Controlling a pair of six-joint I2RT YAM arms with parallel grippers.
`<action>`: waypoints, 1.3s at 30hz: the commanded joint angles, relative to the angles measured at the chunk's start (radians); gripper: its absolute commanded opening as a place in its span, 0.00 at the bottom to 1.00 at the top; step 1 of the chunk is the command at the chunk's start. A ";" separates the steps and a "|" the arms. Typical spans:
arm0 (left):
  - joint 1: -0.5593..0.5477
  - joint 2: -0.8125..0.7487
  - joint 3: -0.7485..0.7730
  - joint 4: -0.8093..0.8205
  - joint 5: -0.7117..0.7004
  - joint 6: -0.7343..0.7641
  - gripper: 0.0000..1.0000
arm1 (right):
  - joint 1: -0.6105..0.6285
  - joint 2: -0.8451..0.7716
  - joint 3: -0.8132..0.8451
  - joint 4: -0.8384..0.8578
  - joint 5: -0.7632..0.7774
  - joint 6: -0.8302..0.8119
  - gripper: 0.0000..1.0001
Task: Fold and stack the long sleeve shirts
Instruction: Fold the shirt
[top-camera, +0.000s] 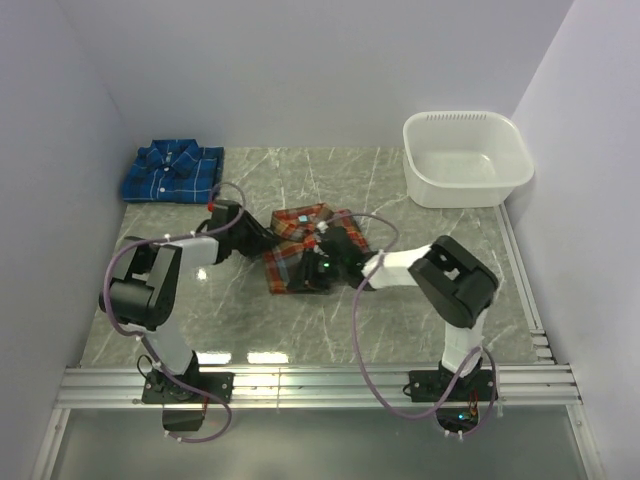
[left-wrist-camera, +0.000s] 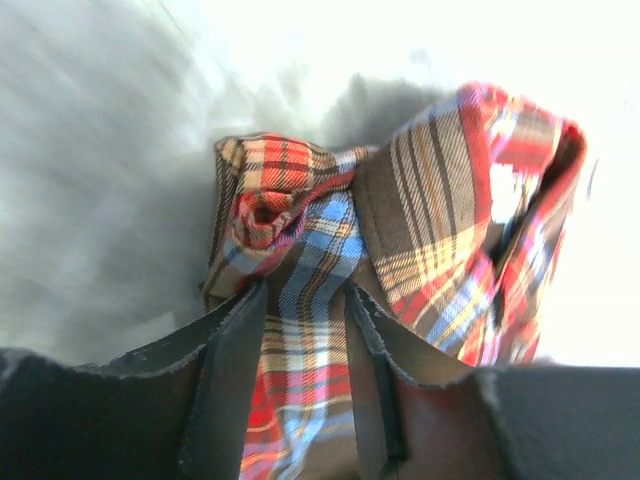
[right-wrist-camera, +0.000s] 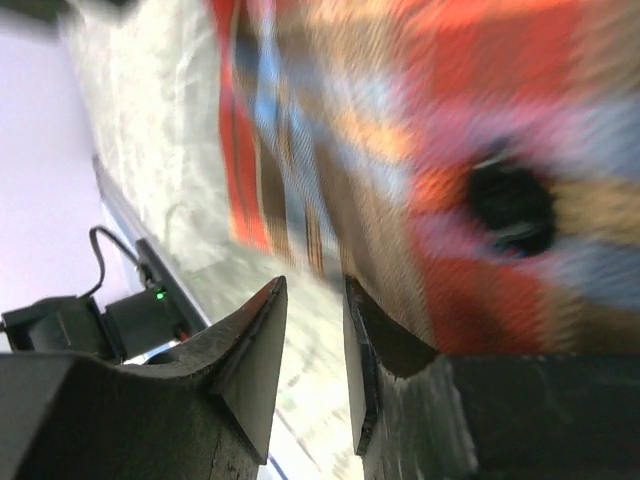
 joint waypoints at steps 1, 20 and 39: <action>0.072 0.033 0.074 -0.156 -0.083 0.101 0.46 | 0.088 0.057 0.165 -0.061 -0.009 0.003 0.37; 0.061 -0.375 0.107 -0.457 -0.132 0.225 0.86 | -0.200 -0.340 0.101 -0.437 0.409 -0.421 0.71; 0.020 -0.278 -0.093 -0.328 -0.092 0.182 0.80 | -0.223 -0.168 0.093 -0.414 0.303 -0.425 0.70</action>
